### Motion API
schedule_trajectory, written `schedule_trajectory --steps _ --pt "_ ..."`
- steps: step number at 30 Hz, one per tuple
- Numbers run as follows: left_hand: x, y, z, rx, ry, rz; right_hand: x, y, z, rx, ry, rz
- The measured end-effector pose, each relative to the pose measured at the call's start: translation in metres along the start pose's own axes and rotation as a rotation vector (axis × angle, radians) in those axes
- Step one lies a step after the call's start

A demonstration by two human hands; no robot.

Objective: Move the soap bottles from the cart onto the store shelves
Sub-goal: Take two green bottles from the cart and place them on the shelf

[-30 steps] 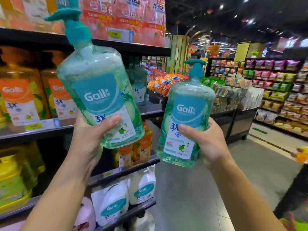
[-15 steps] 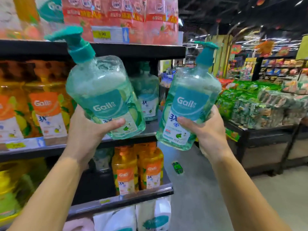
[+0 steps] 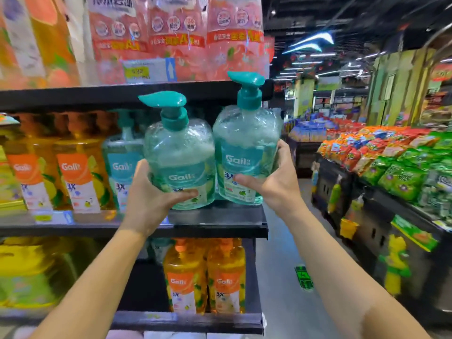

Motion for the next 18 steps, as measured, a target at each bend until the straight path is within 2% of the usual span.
schedule_trajectory --steps 4,9,18 --pt "-0.005 -0.008 0.007 0.015 -0.066 -0.031 0.022 -0.013 0.003 -0.048 0.033 0.027" --pt "-0.016 -0.004 0.008 0.005 -0.036 -0.119 0.050 -0.020 0.009 -0.085 0.046 0.086" --pt "-0.028 0.002 0.017 -0.008 -0.191 -0.183 0.069 -0.035 0.011 -0.141 0.049 0.191"
Point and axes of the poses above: each hand's wrist, its own y-axis away from the middle knuckle, its own z-axis out of the palm, x = y × z, the point moved 7 cm from there along -y, towards the middle knuckle, and after that the axes turned 11 degrees about z, right-handed, at the moved point
